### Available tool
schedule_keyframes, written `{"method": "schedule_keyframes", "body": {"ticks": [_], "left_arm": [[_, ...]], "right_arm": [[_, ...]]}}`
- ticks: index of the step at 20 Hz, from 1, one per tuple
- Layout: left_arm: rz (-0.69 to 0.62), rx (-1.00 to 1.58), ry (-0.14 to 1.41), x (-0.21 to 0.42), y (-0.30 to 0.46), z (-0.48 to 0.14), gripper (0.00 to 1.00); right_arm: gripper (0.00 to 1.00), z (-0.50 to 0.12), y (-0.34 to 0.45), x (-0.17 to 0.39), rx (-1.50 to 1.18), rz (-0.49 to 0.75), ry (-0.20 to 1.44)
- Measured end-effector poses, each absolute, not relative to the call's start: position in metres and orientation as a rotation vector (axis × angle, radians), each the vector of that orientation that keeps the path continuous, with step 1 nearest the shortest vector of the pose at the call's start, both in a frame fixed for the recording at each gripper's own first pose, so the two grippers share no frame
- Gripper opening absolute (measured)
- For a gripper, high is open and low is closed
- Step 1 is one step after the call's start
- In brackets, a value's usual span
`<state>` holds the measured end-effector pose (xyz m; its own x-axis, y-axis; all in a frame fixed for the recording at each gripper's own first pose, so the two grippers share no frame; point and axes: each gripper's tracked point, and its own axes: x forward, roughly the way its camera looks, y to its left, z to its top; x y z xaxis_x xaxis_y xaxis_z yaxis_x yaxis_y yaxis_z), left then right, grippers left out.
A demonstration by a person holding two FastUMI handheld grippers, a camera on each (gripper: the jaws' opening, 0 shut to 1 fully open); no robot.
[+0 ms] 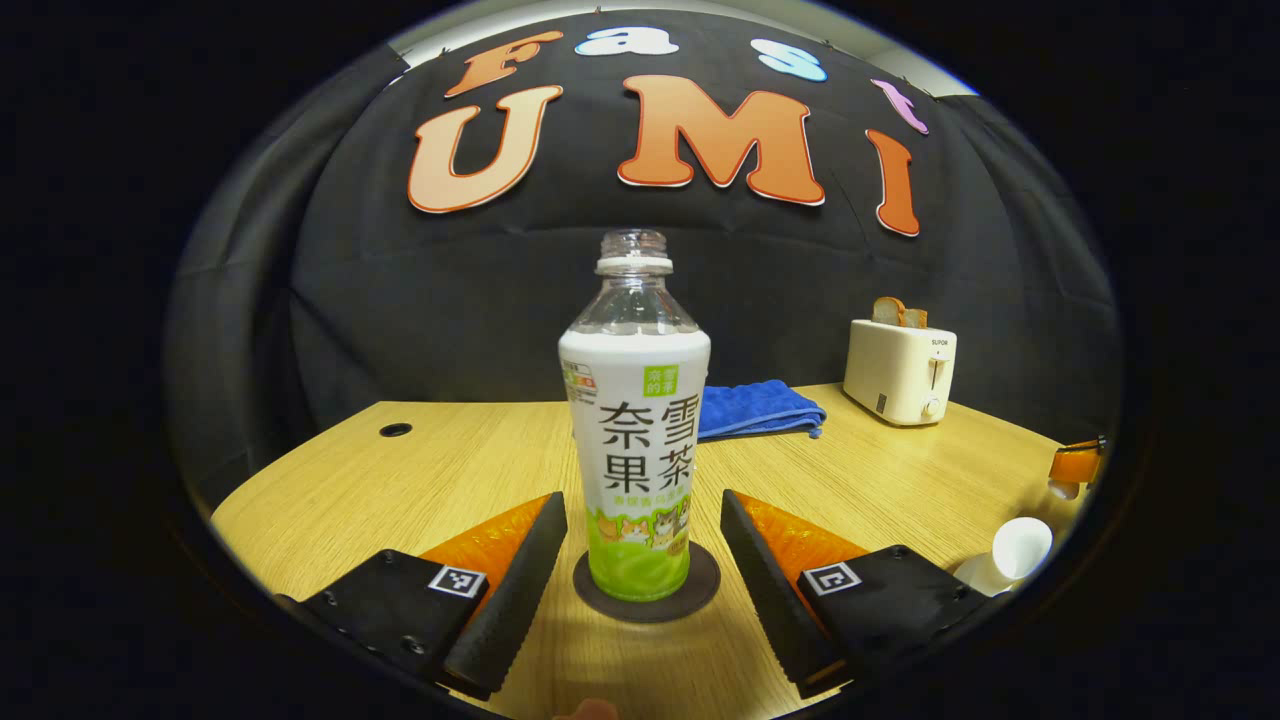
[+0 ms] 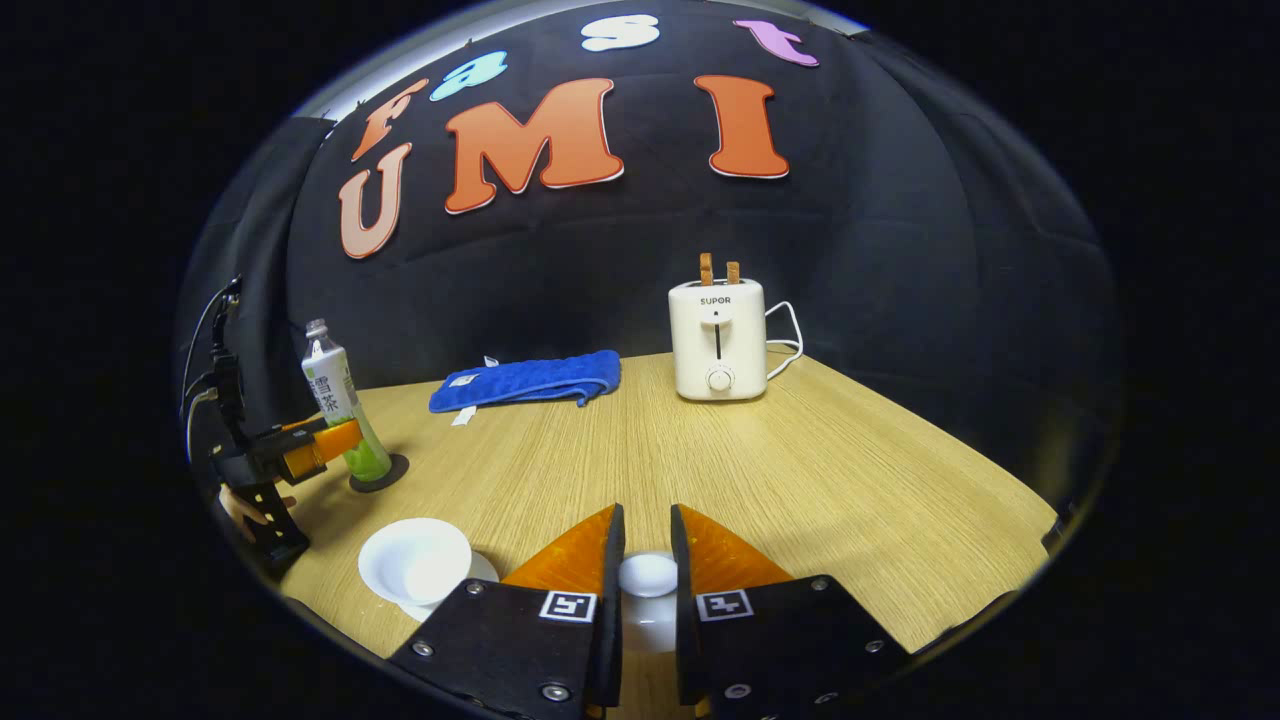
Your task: Open the teacup lid with one hand, grasp the water bottle and pour water into the teacup with the other hand; after pouring, place the water bottle on the coaster and then close the teacup lid.
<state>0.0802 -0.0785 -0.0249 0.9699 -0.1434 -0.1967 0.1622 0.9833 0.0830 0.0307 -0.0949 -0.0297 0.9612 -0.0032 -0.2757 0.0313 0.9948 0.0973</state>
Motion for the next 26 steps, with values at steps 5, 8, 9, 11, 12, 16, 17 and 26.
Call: {"method": "schedule_keyframes", "body": {"ticks": [5, 8, 9, 11, 12, 16, 17, 26], "left_arm": [[-0.113, 0.096, 0.087, 0.051, -0.066, 0.002, 0.99], [-0.098, 0.079, 0.068, 0.037, -0.06, 0.011, 0.99], [-0.099, 0.075, 0.062, 0.034, -0.058, 0.013, 0.99], [-0.1, 0.077, 0.059, 0.03, -0.056, 0.013, 0.99], [-0.099, 0.079, 0.064, 0.03, -0.055, 0.011, 0.99], [-0.106, 0.06, 0.086, 0.03, -0.055, 0.002, 0.99], [-0.105, 0.058, 0.094, 0.03, -0.054, -0.002, 0.99], [-0.088, 0.054, 0.083, 0.029, -0.049, 0.0, 0.99]], "right_arm": [[0.17, -0.016, -0.058, 0.031, 0.09, 0.034, 0.256], [0.22, -0.008, -0.027, 0.032, 0.084, 0.083, 0.237], [0.22, -0.007, -0.017, 0.032, 0.08, 0.097, 0.233], [0.22, -0.008, 0.002, 0.032, 0.072, 0.129, 0.231], [0.22, -0.01, 0.011, 0.033, 0.068, 0.142, 0.235], [0.22, -0.023, 0.036, 0.033, 0.043, 0.181, 0.262], [0.22, -0.024, 0.04, 0.034, 0.039, 0.188, 0.266], [0.27, -0.039, 0.054, 0.033, 0.017, 0.212, 0.288]]}}
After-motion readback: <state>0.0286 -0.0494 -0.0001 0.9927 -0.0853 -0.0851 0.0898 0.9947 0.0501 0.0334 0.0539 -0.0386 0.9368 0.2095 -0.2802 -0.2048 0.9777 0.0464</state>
